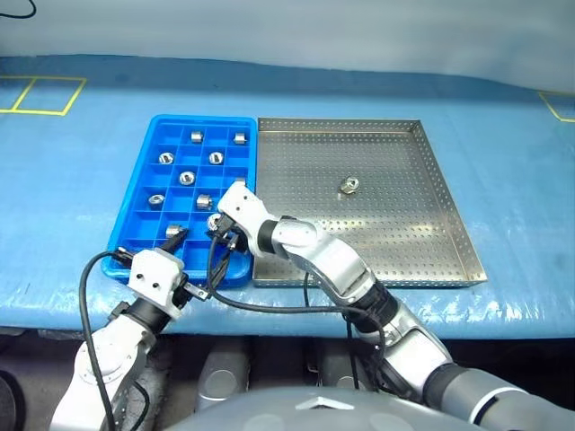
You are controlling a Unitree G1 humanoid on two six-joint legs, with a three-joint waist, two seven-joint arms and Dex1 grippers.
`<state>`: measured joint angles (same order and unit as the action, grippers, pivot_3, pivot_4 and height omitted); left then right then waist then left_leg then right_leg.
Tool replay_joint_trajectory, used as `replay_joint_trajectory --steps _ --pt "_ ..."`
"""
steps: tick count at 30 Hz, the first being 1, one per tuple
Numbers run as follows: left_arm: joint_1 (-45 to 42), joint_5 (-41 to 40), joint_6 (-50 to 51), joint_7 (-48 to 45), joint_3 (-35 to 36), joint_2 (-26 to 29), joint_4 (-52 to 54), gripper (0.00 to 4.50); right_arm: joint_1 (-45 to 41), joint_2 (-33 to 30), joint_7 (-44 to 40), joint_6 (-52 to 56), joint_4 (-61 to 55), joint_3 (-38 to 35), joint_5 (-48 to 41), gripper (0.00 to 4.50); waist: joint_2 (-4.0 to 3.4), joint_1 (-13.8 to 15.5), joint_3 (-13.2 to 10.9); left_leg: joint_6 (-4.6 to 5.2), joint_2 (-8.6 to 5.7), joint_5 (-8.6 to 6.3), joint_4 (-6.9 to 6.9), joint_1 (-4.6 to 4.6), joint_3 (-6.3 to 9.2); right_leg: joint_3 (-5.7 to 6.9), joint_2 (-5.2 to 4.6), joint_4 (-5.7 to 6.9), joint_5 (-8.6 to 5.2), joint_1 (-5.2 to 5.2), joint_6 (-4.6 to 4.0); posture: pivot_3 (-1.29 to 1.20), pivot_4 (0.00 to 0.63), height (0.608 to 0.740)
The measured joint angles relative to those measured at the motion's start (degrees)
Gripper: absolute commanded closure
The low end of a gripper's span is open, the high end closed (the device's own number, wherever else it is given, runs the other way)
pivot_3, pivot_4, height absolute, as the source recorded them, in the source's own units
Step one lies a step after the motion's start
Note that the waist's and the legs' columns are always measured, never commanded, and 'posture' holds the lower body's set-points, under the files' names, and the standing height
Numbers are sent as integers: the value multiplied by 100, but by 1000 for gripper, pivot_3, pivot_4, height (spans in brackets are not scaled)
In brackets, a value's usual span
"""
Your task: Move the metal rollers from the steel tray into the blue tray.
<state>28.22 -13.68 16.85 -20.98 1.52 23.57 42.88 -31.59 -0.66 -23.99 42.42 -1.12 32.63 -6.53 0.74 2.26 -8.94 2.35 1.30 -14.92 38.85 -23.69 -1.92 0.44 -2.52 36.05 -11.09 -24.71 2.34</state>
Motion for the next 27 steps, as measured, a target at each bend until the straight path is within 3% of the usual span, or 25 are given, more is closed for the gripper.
replay_joint_trajectory --steps 12,20,24,27 --pt "-57 6 10 -172 -36 39 0 55 -88 -73 -57 -98 95 -207 196 2793 -2 7 -1 0 -1 0 0 -1 0 1 -2 0 0 2 0 153 150 740" --pt "-146 5 14 -286 -66 70 -1 29 24 -267 -117 307 -455 -231 170 139 -2 -8 0 0 -1 0 0 0 0 2 -2 0 0 4 0 133 150 740" --pt "-195 6 28 -308 -92 81 -2 29 150 -234 81 330 -576 -373 213 30 -2 -11 0 0 -1 0 0 -1 0 2 -2 0 0 3 0 125 150 740" --pt "-277 7 35 -295 -121 76 -6 29 165 -59 456 281 -605 -873 219 30 -2 -10 0 0 -1 0 0 -2 -1 2 -1 0 0 3 0 111 150 740"
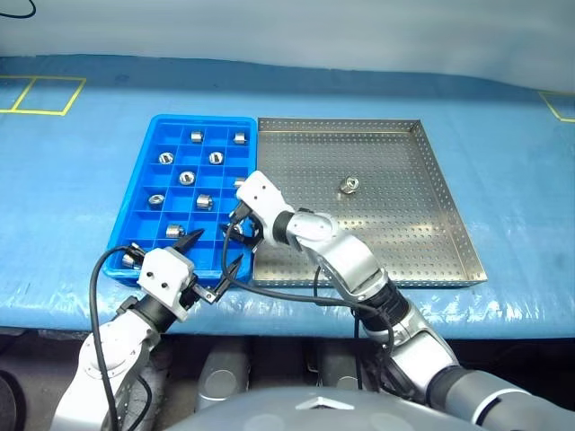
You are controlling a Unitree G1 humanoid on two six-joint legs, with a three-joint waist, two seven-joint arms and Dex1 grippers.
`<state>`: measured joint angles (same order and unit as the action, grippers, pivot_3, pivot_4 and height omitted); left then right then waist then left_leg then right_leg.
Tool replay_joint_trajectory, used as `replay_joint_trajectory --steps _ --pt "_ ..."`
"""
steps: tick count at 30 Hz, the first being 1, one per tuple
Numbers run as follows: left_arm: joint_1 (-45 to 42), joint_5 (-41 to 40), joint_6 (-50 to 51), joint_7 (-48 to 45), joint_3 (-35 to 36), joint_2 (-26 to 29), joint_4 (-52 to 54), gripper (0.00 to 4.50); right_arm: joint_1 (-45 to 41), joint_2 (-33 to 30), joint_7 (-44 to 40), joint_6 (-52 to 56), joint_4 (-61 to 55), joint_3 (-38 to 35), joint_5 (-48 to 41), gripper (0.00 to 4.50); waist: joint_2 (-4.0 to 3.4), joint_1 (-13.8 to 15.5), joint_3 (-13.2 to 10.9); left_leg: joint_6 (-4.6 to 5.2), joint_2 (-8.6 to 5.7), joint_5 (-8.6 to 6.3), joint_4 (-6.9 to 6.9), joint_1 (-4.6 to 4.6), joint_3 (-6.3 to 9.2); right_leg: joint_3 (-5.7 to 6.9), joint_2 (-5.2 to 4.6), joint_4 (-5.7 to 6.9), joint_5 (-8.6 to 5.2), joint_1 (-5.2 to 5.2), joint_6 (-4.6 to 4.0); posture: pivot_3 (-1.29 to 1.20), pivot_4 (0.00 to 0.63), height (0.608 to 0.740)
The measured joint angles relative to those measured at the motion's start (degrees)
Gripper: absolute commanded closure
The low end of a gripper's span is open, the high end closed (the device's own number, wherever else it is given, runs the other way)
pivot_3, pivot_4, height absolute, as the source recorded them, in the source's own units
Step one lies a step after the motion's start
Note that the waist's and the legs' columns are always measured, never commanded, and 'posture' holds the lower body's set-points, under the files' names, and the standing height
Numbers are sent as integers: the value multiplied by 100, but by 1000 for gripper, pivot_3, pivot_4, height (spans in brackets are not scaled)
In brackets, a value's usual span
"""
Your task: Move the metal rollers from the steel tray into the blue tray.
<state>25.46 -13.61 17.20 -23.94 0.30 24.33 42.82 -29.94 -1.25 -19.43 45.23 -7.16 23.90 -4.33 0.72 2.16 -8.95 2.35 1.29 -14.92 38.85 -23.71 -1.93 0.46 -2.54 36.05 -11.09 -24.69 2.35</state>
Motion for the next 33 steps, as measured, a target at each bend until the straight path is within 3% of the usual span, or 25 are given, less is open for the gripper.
replay_joint_trajectory --steps 6,11,17,25,28,33 --pt "-390 6 37 36 -219 -92 -142 29 -18 46 1330 -403 238 -1211 421 30 -2 -12 0 0 -5 0 0 -1 -2 -2 -2 -1 4 4 -4 84 150 740" --pt "-670 9 123 5 -541 -133 -356 29 -413 -69 2427 -822 1401 -2166 736 30 -7 -110 -3 0 -2 1 0 1 -9 -7 5 3 17 2 -26 50 150 740" --pt "-889 16 273 22 -674 -142 -450 29 -740 -48 2805 -1284 2532 -2541 748 30 -10 -283 -3 1 0 1 -4 3 -11 -20 12 9 19 2 -25 58 150 740" --pt "-912 13 393 101 -758 -179 -450 29 -817 211 2944 -1562 3390 -2934 451 30 -11 -277 -3 2 -1 1 -3 5 -12 -29 12 9 21 3 -20 82 150 740" --pt "-917 13 432 138 -760 -181 -450 29 -816 232 2960 -1630 3420 -2996 355 561 -13 -276 -4 3 -1 1 -3 5 -12 -30 12 9 21 3 -20 82 150 740" --pt "-919 12 494 145 -763 -181 -449 29 -694 301 2965 -1578 3267 -3073 249 2205 -13 -276 -5 3 -1 1 -3 5 -11 -29 12 9 21 3 -21 83 150 740"
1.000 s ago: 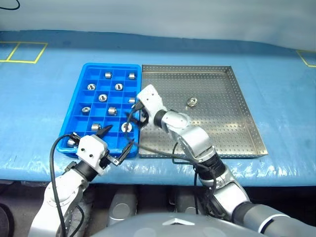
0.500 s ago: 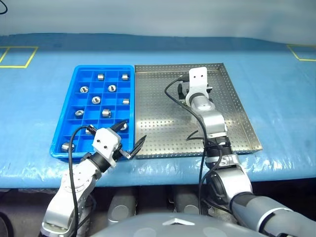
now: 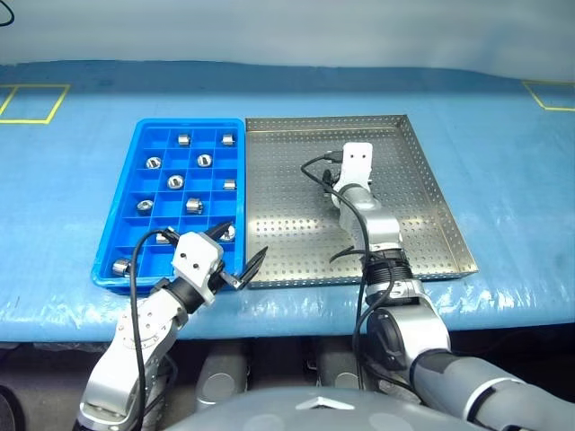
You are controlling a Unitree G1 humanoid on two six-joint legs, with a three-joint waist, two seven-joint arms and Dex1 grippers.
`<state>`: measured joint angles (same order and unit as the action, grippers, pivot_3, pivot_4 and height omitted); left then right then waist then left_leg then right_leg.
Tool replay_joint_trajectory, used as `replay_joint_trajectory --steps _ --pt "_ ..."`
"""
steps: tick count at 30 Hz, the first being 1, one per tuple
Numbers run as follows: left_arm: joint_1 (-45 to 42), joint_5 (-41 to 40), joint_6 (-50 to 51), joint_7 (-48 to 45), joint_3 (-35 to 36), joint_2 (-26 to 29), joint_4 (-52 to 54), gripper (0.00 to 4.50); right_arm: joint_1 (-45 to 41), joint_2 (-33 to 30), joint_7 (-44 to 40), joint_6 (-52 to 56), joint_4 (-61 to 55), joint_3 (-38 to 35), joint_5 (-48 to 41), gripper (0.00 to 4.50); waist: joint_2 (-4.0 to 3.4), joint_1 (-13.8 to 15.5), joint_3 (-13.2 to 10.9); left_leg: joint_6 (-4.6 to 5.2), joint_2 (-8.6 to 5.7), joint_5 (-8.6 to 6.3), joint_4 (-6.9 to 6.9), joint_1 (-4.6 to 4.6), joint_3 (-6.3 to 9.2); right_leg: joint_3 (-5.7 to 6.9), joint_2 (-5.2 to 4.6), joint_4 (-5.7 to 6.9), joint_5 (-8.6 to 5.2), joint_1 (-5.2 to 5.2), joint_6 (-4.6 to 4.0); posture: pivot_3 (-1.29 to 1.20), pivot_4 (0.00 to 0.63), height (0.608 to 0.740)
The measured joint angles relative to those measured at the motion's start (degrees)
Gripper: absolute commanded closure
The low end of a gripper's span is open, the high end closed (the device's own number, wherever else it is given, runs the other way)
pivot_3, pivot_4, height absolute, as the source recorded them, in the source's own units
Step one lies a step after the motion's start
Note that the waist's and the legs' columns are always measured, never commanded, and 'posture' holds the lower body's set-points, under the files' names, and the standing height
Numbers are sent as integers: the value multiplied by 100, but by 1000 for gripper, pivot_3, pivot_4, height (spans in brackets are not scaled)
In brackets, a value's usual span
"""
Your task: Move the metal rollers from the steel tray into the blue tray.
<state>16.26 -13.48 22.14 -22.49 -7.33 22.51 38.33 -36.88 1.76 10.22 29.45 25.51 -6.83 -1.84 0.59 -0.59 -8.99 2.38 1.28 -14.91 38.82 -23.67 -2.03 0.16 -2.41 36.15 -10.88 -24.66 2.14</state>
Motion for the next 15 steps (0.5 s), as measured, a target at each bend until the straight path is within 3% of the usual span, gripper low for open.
replay_joint_trajectory --steps 2,9,15 --pt "-4 0 4 0 -2 -3 1 29 111 37 -22 146 -264 27 -37 2637 -2 2 -1 0 0 0 0 0 0 -1 0 1 0 0 0 86 150 740" --pt "14 -2 10 26 1 -12 4 29 516 44 -315 968 -1744 381 -89 2637 -5 3 -2 0 1 0 0 0 1 0 0 4 -1 -3 -1 99 150 740" --pt "190 -2 -17 240 226 -100 89 29 361 152 -1092 1544 -2881 1267 -238 2637 -6 3 -4 -1 13 0 0 5 0 2 11 15 -7 -6 -4 150 150 740"
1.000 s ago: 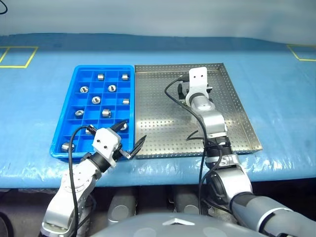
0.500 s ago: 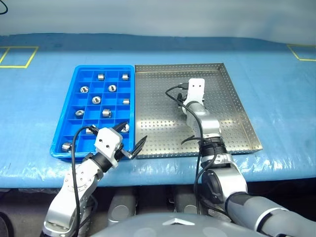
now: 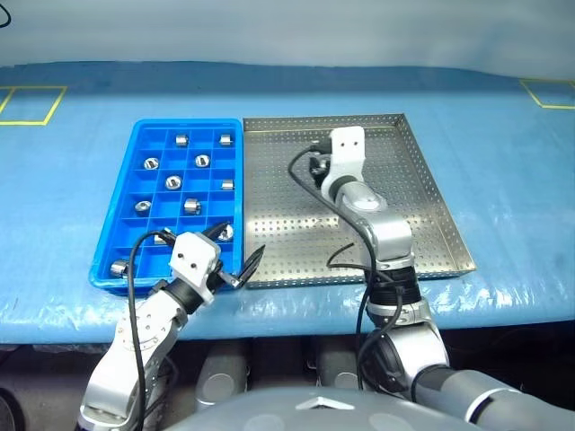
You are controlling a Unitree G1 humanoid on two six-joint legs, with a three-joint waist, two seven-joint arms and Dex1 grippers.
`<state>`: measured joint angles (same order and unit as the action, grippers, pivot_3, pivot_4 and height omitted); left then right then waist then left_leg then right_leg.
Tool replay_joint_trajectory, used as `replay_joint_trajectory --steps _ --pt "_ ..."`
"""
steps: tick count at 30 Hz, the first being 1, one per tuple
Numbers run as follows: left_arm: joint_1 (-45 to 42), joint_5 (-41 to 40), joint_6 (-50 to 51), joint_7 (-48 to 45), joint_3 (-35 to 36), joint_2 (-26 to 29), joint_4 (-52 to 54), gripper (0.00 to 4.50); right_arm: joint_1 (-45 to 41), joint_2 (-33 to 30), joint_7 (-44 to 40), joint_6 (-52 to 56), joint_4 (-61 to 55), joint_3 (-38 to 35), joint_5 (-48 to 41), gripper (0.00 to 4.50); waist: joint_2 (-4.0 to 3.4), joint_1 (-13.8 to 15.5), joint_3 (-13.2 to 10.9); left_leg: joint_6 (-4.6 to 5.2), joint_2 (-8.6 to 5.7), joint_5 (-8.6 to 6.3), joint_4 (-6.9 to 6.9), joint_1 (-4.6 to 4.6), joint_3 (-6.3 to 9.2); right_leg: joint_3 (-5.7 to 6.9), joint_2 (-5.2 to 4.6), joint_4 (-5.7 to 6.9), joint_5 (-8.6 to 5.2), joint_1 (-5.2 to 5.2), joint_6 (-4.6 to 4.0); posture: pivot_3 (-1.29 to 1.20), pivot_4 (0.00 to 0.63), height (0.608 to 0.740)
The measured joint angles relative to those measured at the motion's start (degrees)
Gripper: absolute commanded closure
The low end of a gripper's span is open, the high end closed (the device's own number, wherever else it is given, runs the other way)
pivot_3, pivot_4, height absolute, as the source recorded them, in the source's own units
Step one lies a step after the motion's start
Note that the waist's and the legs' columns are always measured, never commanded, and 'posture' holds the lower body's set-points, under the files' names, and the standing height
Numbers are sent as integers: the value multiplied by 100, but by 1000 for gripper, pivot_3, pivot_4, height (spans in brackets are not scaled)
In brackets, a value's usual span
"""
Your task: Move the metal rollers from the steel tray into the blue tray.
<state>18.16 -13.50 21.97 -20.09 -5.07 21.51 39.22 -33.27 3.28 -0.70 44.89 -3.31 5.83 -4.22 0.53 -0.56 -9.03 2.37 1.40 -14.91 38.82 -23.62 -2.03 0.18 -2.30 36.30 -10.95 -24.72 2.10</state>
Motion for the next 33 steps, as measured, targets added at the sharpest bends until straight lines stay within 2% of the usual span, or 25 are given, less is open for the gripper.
replay_joint_trajectory --steps 5,12,19,23,31,32,33 --pt "412 -3 -147 132 401 -18 258 29 -190 287 -574 51 -54 789 -110 2637 1 76 0 -1 3 0 0 1 3 2 2 4 -4 -1 -5 209 150 740" --pt "1595 224 -567 216 820 -62 687 29 -199 444 -1347 57 94 1695 -228 2637 1 345 0 -4 0 -2 0 -4 6 16 -10 -18 -19 0 18 317 150 740" --pt "2594 465 -935 222 919 -146 926 29 265 348 -1956 330 1 2458 -394 2637 3 574 1 -13 2 -9 -1 -26 14 40 -20 -28 -22 -40 16 376 150 740" --pt "2781 577 -1065 252 893 -241 990 29 490 144 -2178 474 -70 2738 -401 2637 3 654 0 -13 2 -8 -1 -37 15 45 -19 -28 -24 -50 14 380 150 740" --pt "2729 639 -1176 243 670 -330 1015 29 530 80 -2294 559 -231 2803 -385 2637 3 686 0 -14 3 -9 -1 -40 15 49 -17 -27 -25 -55 14 360 150 740" --pt "2689 653 -1176 238 659 -327 1015 29 537 80 -2290 550 -229 2797 -385 1909 2 687 0 -14 3 -9 -1 -40 15 49 -17 -27 -25 -55 14 360 150 740" --pt "2626 659 -1176 232 649 -326 1015 29 549 84 -2283 536 -222 2780 -385 1611 3 690 0 -14 3 -9 -1 -39 15 50 -17 -26 -25 -55 14 360 150 740"
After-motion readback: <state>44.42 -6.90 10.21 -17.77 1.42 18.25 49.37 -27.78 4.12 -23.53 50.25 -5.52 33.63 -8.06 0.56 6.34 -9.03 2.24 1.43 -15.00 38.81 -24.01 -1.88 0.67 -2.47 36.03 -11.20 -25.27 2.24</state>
